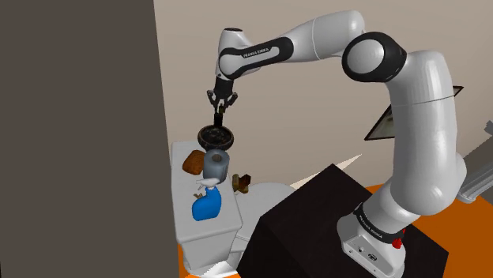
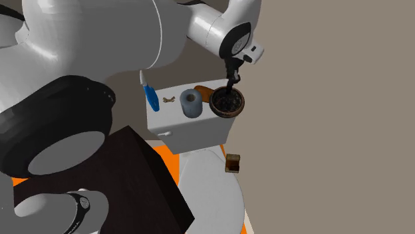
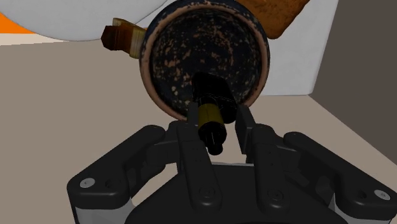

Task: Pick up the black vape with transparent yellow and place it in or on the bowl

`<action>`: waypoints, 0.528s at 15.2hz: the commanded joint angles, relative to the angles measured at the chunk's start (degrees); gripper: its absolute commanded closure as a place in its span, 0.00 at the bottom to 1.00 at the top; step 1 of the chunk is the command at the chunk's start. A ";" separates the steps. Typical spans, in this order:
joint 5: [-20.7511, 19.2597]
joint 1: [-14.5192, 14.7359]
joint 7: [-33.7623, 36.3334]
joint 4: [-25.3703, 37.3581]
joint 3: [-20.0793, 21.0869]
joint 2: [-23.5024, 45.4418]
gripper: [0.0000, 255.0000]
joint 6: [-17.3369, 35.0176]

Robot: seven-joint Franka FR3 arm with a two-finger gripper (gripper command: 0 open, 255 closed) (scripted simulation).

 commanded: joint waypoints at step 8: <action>-0.93 0.46 0.51 -1.22 -0.73 3.59 1.00 4.81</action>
